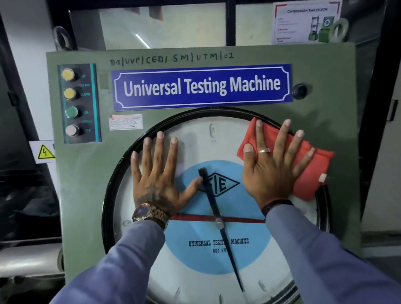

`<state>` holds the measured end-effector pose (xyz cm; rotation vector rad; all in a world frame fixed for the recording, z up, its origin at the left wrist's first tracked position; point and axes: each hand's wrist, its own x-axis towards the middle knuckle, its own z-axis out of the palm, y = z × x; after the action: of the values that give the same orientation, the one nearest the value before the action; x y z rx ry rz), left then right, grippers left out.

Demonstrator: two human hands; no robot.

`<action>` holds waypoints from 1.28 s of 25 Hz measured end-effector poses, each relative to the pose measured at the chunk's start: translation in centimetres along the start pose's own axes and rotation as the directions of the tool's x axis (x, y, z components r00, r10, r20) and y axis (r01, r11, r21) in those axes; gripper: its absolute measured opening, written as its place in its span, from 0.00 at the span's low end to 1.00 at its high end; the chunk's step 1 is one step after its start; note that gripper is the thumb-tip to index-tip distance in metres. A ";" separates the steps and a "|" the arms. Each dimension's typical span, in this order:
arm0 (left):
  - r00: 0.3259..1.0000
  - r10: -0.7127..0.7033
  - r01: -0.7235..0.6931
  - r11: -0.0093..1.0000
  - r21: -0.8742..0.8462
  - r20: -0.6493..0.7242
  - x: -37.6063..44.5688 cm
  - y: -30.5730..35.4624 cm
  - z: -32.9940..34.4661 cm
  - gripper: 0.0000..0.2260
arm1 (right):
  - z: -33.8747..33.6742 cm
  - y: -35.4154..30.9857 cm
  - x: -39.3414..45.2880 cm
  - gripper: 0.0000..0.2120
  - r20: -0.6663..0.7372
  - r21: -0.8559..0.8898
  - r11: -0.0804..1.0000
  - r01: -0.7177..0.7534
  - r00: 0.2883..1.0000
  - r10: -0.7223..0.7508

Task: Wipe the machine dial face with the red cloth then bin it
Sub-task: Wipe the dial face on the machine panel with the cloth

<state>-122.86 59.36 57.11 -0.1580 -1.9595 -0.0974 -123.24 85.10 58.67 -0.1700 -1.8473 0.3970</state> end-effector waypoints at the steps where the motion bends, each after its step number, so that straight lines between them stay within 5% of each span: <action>1: 1.000 -0.017 0.017 1.000 -0.004 0.000 -0.6 -0.3 0.0 0.49 | 0.0 -0.5 0.5 0.29 0.014 0.015 0.999 0.049 0.999 -0.050; 4: 0.997 -0.075 0.075 0.997 -0.004 -0.021 -2.2 -1.4 0.2 0.49 | 0.2 -4.6 2.2 0.30 0.069 0.040 0.957 0.287 0.955 -0.289; 8: 0.988 -0.143 0.143 0.990 -0.010 -0.052 -4.7 -3.1 0.4 0.49 | 1.2 -11.9 1.0 0.29 0.091 0.097 0.799 0.593 0.795 -0.600; 11: 0.986 -0.160 0.161 0.987 0.016 -0.052 -5.6 -3.4 0.3 0.49 | 1.4 -12.1 0.6 0.29 0.098 0.108 0.755 0.646 0.749 -0.655; 16: 0.990 -0.142 0.142 0.990 0.023 -0.025 -5.5 -3.5 0.0 0.50 | 1.1 -11.6 1.1 0.30 0.060 0.109 0.787 0.607 0.786 -0.615; 23: 1.000 0.028 -0.028 1.000 0.012 -0.004 -1.0 -1.9 -0.6 0.48 | 0.3 -6.3 2.6 0.31 0.045 0.020 0.928 0.372 0.927 -0.372; 27: 0.998 0.065 -0.065 0.998 0.005 0.009 0.9 0.0 -0.4 0.49 | -0.7 -0.2 0.7 0.30 0.017 -0.031 0.997 0.071 0.997 -0.070; 32: 0.998 0.068 -0.068 0.998 -0.011 -0.006 1.0 -0.1 -0.6 0.49 | -1.5 2.5 -3.0 0.30 0.009 -0.069 0.971 -0.230 0.973 0.231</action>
<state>-122.75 59.22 58.29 -0.2309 -1.9467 -0.0639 -121.09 86.73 55.52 -0.4315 -1.8650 0.4985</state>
